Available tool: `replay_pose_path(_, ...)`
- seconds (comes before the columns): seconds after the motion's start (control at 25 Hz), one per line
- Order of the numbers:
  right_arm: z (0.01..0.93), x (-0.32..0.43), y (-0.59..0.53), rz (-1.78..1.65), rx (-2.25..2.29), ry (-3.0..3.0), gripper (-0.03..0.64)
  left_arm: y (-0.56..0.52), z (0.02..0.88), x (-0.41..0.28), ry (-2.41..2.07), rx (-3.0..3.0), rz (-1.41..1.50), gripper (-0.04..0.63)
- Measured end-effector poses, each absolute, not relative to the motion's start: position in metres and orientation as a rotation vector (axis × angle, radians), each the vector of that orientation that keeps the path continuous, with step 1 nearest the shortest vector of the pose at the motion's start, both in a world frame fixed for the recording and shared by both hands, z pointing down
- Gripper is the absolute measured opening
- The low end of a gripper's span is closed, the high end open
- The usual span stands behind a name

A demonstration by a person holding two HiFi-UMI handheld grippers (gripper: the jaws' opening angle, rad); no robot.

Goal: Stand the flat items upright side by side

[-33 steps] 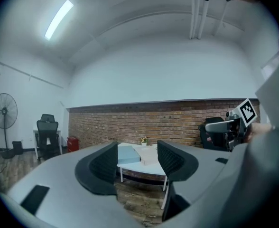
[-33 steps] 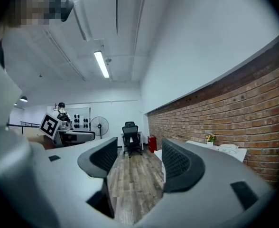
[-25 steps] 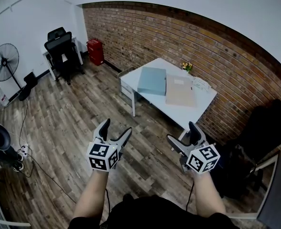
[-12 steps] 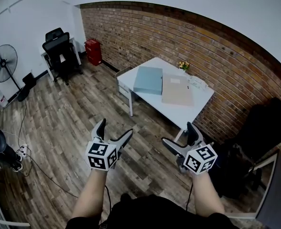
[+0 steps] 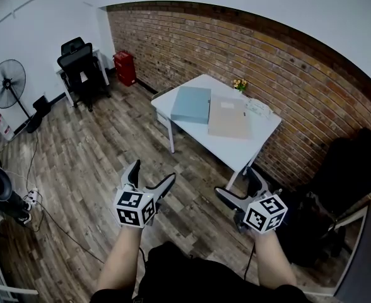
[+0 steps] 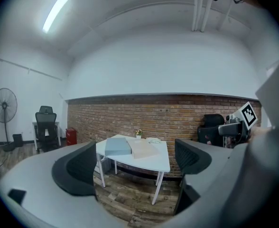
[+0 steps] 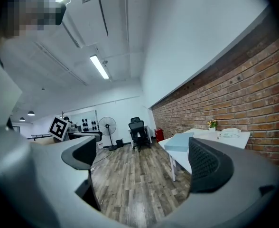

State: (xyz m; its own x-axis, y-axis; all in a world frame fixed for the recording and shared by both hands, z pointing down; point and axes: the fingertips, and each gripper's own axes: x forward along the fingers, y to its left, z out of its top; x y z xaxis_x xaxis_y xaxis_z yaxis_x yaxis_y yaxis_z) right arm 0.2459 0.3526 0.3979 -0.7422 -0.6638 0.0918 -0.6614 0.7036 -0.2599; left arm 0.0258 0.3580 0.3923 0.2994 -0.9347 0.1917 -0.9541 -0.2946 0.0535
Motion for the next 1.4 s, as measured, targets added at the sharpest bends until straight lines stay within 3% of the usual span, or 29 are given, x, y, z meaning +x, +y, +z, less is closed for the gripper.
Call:
replay_pose_path(0.56, 0.431, 0.214, 0.246, -0.541, -1.112, 2.944, 0.586, 0.244, 0.432, 0.006, -1.675, 2.384, 0.188, 0.511)
replay_pose_path(1.4, 0.444, 0.084, 0.047, -0.681, -1.132, 2.961, 0.586, 0.046, 0.453, -0.082, -1.495, 2.413, 0.248, 0.511)
